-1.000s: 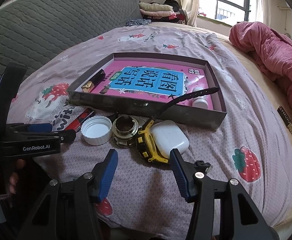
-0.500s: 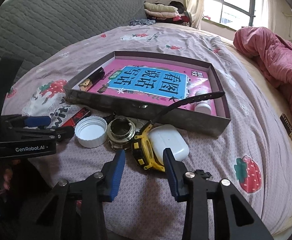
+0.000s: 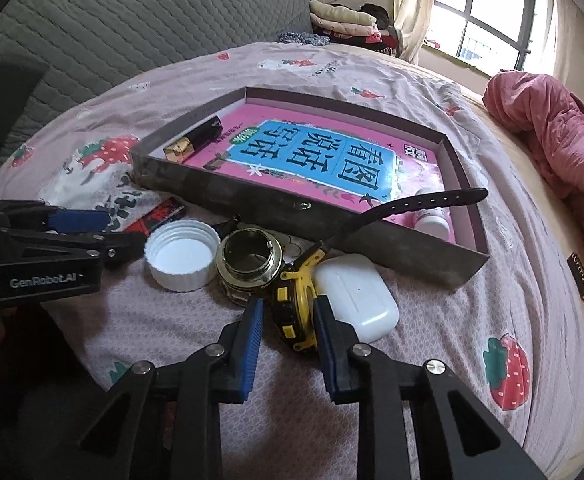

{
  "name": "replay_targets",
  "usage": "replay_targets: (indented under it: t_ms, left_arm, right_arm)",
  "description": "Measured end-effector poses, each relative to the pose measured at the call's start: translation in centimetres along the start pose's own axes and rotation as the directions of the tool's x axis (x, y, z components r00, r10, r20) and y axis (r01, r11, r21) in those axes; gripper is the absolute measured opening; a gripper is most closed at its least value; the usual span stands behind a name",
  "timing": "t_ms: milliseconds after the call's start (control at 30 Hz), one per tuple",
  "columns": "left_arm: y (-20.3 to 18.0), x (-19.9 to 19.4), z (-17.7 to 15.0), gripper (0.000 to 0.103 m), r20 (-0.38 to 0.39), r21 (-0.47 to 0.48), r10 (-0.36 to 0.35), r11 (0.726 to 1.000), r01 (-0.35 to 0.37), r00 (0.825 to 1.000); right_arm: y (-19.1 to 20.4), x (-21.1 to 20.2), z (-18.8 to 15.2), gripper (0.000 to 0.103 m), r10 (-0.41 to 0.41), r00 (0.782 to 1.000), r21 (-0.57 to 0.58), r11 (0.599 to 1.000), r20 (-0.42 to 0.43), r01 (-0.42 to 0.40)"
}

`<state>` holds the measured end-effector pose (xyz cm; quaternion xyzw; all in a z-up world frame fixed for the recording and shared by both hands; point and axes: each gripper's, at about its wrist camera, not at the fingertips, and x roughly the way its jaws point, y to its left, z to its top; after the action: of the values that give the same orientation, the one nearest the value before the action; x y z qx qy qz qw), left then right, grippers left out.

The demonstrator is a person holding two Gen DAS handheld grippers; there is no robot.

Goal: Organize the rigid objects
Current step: 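Move the left gripper to the red lighter while the right gripper approaches the yellow watch, then close the left gripper on the red lighter while the right gripper closes on the yellow watch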

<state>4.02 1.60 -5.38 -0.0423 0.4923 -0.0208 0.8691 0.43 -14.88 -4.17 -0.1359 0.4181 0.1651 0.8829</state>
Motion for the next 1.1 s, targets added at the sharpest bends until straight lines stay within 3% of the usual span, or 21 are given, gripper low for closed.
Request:
replay_targets:
  t_ms: [467,733,1100]
  left_arm:
    - [-0.5,1.0,0.4,0.048,0.008,0.023,-0.008,1.000,0.008,1.000]
    - [-0.5,1.1,0.4,0.036,0.025,0.059,-0.039,0.998,0.037,0.999]
    - [0.3,0.6,0.6,0.024,0.034,0.010,-0.113,0.994,0.113,0.993]
  right_arm:
    - [-0.5,0.8,-0.1,0.024,0.030,0.999,0.021,0.999,0.016,-0.030]
    - [-1.4,0.1,0.0,0.022,0.058,0.998,0.067,0.996,0.038,-0.061]
    - [-2.3,-0.6,-0.1,0.021,0.097,0.994,0.126,0.987,0.052,-0.103]
